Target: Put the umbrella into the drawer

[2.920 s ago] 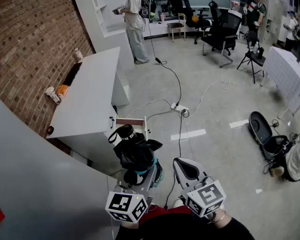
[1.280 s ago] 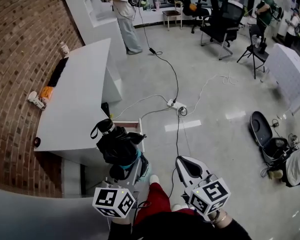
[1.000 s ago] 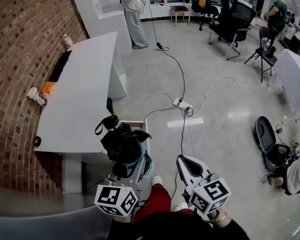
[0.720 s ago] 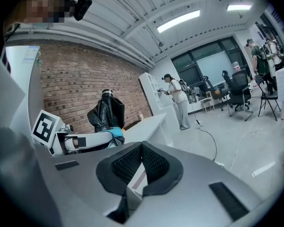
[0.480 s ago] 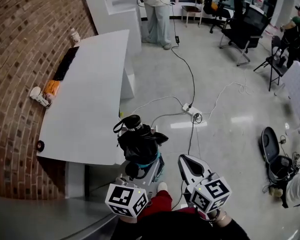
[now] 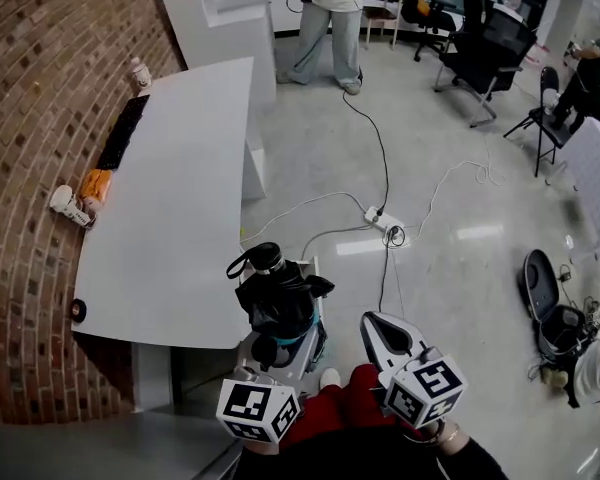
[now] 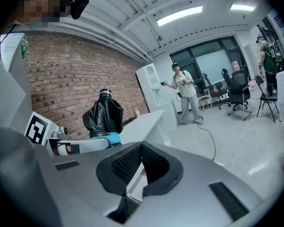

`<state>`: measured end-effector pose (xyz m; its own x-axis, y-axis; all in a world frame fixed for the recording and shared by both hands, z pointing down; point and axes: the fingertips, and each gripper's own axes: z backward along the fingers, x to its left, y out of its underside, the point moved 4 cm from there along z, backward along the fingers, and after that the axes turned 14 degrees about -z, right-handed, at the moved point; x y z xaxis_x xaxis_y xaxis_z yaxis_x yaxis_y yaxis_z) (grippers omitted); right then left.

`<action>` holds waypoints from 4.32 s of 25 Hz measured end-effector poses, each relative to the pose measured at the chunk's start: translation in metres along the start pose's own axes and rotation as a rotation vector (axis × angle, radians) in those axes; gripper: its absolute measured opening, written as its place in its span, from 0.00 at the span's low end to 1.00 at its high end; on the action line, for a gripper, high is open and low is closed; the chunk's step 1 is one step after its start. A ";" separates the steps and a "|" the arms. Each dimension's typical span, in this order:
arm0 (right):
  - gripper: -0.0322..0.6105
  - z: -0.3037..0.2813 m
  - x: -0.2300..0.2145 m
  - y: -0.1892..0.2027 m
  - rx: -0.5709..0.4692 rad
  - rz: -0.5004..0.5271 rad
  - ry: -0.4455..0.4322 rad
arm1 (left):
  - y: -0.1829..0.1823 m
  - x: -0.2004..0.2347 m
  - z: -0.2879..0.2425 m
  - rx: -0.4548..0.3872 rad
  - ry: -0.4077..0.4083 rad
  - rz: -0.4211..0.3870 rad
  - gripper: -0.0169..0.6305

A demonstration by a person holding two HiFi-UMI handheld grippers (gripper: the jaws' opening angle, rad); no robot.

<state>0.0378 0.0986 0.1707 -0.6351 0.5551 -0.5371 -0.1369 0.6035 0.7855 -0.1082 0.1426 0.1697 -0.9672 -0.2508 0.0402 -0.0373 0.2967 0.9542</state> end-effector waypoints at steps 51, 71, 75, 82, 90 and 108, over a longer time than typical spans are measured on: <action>0.05 -0.248 -0.203 0.243 0.312 -0.252 0.103 | 0.333 0.102 -0.217 0.626 0.031 -0.066 0.36; 0.05 -0.285 -0.233 0.308 0.496 -0.252 0.201 | 0.422 0.134 -0.249 0.847 0.115 -0.188 0.36; 0.05 -0.287 -0.232 0.319 0.524 -0.269 0.209 | 0.439 0.139 -0.253 0.892 0.135 -0.219 0.37; 0.05 -0.297 -0.223 0.330 0.573 -0.255 0.195 | 0.466 0.144 -0.252 0.976 0.152 -0.213 0.37; 0.05 -0.307 -0.221 0.337 0.594 -0.254 0.182 | 0.498 0.156 -0.250 1.080 0.183 -0.267 0.37; 0.05 -0.315 -0.216 0.365 0.694 -0.296 0.177 | 0.548 0.168 -0.257 1.254 0.259 -0.327 0.37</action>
<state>-0.1143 0.0182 0.6704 -0.7663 0.2502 -0.5918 0.1509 0.9654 0.2127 -0.2266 0.0263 0.7753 -0.7987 -0.5995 0.0509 -0.5995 0.8002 0.0169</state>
